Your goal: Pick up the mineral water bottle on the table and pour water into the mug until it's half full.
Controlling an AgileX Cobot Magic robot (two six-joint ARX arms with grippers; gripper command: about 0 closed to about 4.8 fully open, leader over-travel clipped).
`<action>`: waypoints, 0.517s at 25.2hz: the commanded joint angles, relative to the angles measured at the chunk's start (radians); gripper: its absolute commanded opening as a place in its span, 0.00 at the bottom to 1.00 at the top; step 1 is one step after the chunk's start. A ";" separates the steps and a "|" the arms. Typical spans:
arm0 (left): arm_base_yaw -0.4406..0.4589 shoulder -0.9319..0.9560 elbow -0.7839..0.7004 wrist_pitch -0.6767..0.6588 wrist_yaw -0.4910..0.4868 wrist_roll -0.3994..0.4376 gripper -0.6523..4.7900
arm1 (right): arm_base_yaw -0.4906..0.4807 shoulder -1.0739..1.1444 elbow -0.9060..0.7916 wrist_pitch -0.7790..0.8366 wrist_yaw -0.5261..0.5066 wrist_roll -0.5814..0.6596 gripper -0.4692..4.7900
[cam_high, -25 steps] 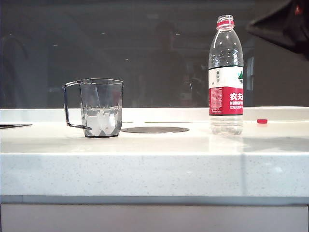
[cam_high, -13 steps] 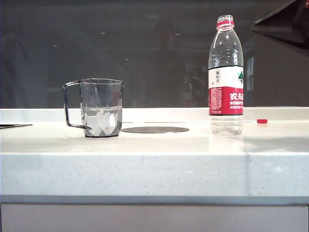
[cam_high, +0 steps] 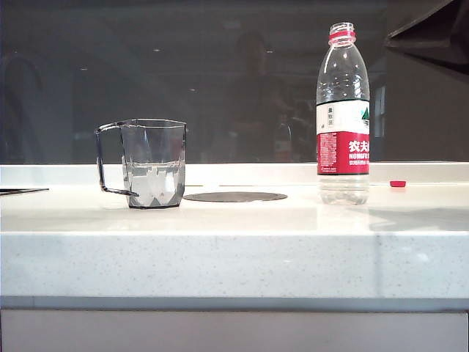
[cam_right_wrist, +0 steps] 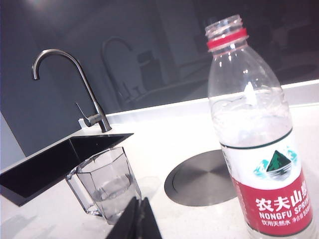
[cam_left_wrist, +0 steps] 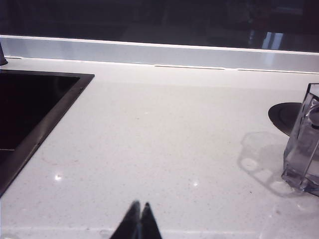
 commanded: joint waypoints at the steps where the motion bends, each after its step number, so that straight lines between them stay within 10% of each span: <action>1: -0.002 0.000 0.003 0.006 0.004 0.002 0.11 | 0.000 -0.002 0.003 0.002 0.000 0.000 0.07; 10: -0.002 0.000 0.003 0.006 0.004 0.002 0.11 | -0.002 -0.034 0.003 -0.024 0.085 -0.116 0.07; 13: -0.001 0.000 0.003 0.006 0.004 0.002 0.11 | -0.048 -0.219 -0.002 -0.266 0.105 -0.299 0.07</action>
